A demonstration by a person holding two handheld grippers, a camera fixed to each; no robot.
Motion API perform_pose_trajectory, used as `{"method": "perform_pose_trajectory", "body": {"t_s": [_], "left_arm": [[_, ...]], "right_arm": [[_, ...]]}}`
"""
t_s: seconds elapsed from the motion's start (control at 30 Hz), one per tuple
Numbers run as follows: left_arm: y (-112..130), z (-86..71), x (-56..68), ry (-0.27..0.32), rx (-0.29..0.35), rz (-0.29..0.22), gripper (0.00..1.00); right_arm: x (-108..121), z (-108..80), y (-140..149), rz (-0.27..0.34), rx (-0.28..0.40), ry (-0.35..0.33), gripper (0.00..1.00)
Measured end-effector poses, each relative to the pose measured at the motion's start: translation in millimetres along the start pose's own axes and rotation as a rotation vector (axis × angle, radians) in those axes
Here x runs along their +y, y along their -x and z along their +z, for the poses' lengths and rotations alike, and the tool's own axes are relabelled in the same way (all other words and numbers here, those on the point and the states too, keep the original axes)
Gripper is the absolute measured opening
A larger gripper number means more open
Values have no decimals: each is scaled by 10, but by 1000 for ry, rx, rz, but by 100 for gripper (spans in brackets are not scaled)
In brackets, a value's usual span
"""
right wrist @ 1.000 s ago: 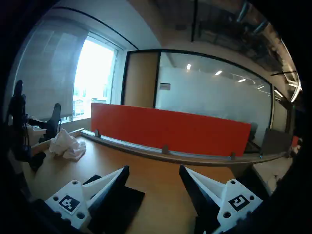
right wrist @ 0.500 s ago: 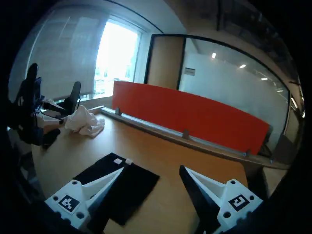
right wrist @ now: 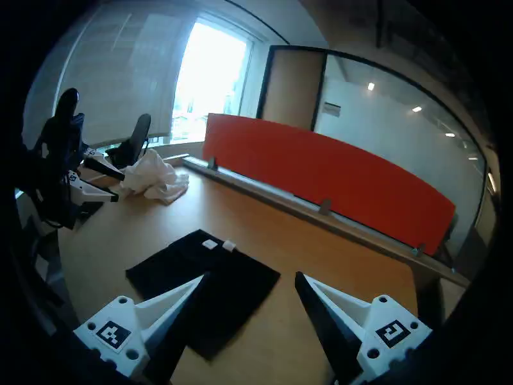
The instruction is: Fold towel
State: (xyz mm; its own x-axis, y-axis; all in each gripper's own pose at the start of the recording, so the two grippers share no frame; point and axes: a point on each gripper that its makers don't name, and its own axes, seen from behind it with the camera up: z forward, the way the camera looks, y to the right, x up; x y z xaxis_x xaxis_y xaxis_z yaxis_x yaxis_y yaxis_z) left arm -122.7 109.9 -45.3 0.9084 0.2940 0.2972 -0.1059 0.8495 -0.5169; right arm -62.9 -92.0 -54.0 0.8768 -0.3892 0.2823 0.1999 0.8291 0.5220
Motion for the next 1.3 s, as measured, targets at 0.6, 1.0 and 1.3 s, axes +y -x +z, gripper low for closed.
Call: {"method": "perform_pose_trajectory", "body": {"t_s": [0.6, 1.0, 1.3], "left_arm": [[769, 282, 288, 65, -122, 34, 95], [1270, 458, 437, 107, -208, 58, 95], [1546, 533, 501, 125, -265, 49, 95]], "right_arm": [[-290, 344, 793, -2, -127, -67, 100], [-473, 488, 1368, -15, -223, -104, 100], [-607, 533, 1696, -17, -282, -135, 100]]}}
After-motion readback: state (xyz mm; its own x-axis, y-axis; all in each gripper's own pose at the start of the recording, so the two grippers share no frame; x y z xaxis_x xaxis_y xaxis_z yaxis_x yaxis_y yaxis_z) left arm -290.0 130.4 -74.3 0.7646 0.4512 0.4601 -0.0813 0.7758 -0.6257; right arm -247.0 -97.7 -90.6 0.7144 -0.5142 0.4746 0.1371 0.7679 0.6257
